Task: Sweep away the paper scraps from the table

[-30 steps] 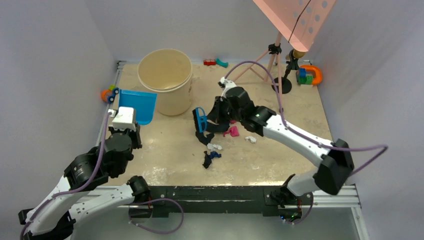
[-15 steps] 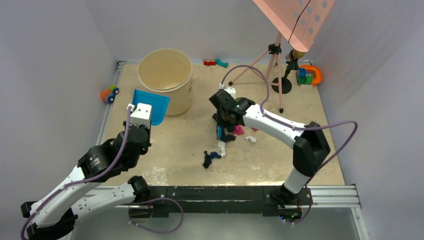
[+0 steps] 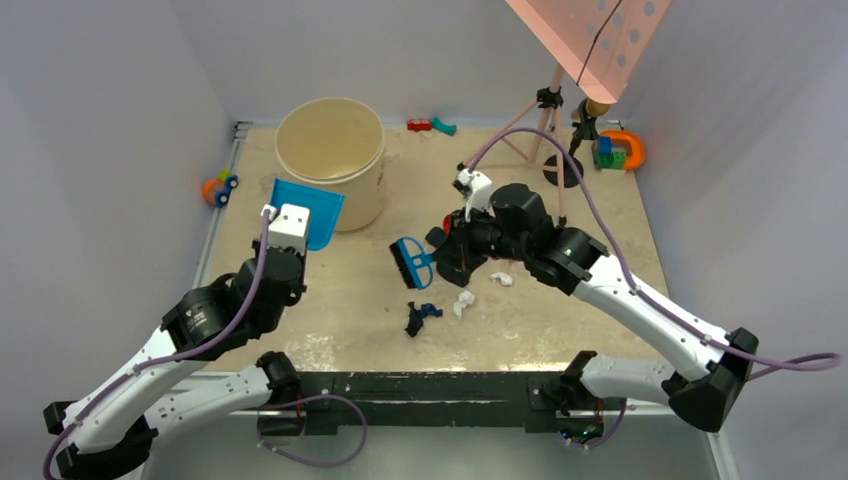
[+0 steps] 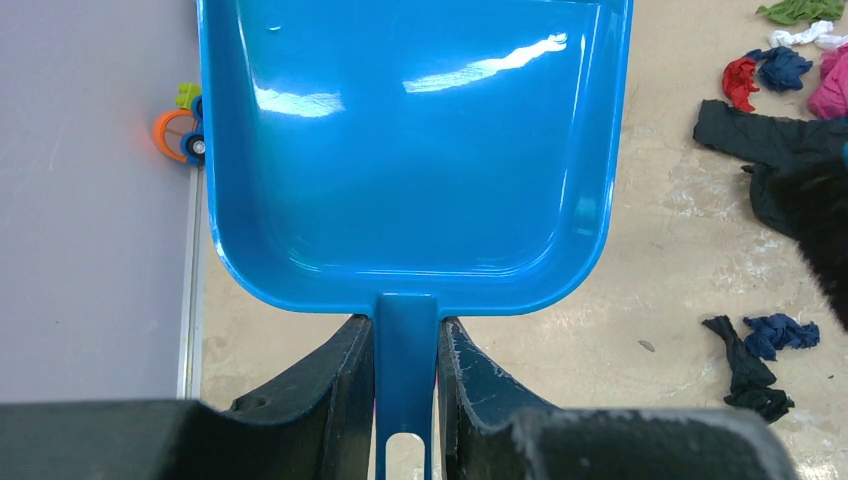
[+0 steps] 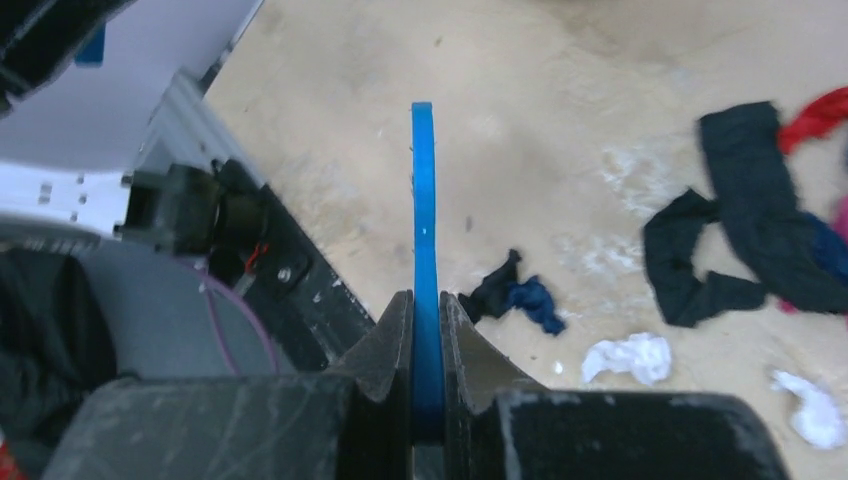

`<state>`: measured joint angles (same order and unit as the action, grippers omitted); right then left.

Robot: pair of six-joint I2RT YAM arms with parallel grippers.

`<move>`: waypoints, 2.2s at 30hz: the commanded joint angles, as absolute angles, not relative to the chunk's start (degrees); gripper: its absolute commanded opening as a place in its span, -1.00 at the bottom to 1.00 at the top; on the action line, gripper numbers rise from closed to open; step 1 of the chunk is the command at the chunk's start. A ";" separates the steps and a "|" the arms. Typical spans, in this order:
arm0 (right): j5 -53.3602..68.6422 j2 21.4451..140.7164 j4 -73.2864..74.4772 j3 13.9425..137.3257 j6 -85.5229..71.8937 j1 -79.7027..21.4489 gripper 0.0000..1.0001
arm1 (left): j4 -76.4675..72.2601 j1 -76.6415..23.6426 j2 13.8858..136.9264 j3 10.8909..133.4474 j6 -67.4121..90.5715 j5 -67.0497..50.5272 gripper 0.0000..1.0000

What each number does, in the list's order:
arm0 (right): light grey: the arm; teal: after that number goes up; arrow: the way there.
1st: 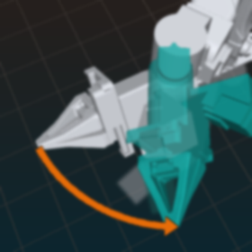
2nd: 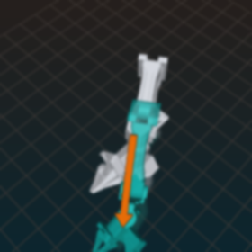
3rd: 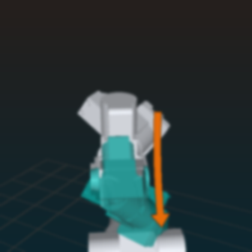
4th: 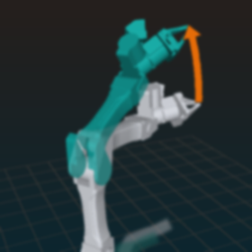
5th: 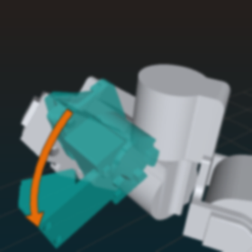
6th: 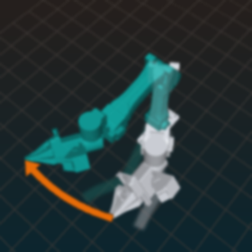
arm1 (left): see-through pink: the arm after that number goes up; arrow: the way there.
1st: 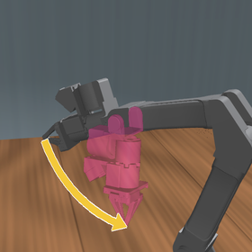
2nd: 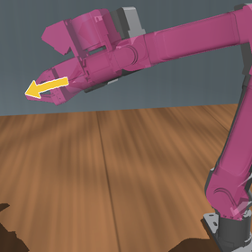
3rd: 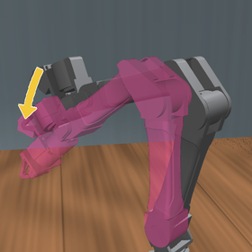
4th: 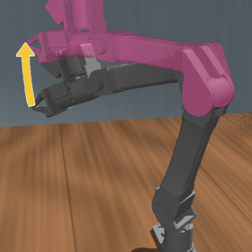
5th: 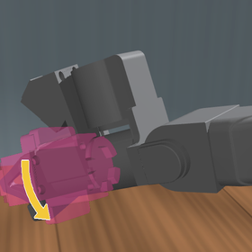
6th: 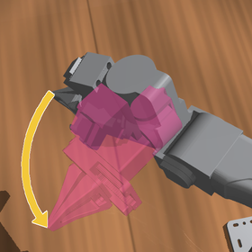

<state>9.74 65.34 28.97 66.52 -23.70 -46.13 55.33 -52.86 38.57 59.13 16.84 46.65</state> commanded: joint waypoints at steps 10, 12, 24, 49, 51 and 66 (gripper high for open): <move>15.77 84.26 32.30 65.37 -19.55 -53.35 -1.00 | 53.64 -52.27 38.98 59.68 15.73 46.41 -0.77; 7.62 86.90 36.29 66.57 -20.78 -53.28 -1.00 | 53.73 -52.29 38.79 59.60 15.73 46.36 -0.77; -19.50 80.89 52.13 77.89 -23.23 -49.84 -1.00 | 53.87 -52.14 38.59 59.46 16.04 44.00 -0.77; -40.15 106.45 25.06 88.93 22.31 -32.24 -1.00 | 55.68 -55.20 69.07 55.08 33.62 7.03 -0.90; -40.07 109.16 21.91 90.67 25.18 -31.47 -1.00 | 57.10 -55.77 70.37 55.09 33.88 5.45 -0.90; -1.94 107.79 36.85 95.04 27.70 -32.50 -1.00 | 45.20 -56.43 81.33 52.83 33.58 5.31 -0.90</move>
